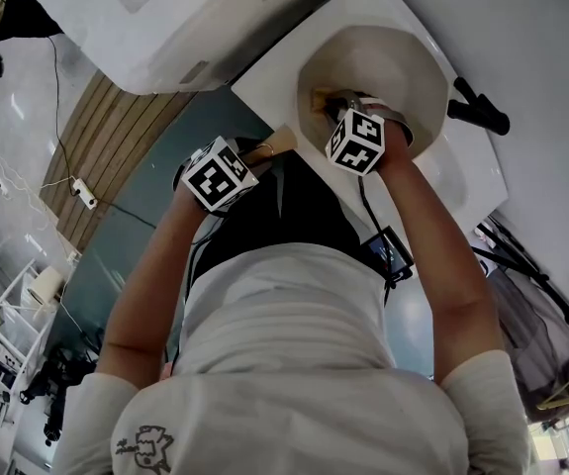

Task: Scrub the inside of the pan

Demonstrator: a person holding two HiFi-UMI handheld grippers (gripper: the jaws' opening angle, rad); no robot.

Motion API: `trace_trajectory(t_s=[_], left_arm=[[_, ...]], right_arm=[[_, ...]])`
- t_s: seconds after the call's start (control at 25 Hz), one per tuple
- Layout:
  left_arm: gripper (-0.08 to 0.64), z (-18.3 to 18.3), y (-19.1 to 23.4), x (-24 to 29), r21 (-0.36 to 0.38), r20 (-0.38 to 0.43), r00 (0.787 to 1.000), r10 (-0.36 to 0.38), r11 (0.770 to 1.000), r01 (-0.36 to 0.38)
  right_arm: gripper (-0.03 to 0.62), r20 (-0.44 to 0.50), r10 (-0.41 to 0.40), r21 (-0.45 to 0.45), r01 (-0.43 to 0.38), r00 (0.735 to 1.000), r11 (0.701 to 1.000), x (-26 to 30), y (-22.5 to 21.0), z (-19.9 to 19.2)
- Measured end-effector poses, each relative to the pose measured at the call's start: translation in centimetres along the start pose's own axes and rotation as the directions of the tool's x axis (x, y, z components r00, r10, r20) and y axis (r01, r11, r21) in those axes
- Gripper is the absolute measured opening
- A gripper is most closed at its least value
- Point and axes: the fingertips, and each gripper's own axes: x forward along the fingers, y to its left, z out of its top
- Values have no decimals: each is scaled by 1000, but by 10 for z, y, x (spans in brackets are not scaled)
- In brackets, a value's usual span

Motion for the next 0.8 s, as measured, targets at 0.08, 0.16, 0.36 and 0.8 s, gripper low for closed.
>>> trace_trajectory(t_s=[0.08,0.16,0.36,0.8], left_arm=[[153,0,0,0,9,-1,1000,14,1000,-14],[155,-1,0,0,13,-11,1000,20,1000,-20],[155,-2,1,1,44,-20,999,42,998,-41],[159,10,1,-13,104,21,996,91,990,-92]], right_arm=[[44,-13,24,27,-23,1000,999,-1,8,-4],[44,-24,40,56,-38,999,998,-2,13,-8],[44,-74,62,98,-55,995,994,-2,23,-21],[43,-173,23,187,10,985,982,-14,26,-42]])
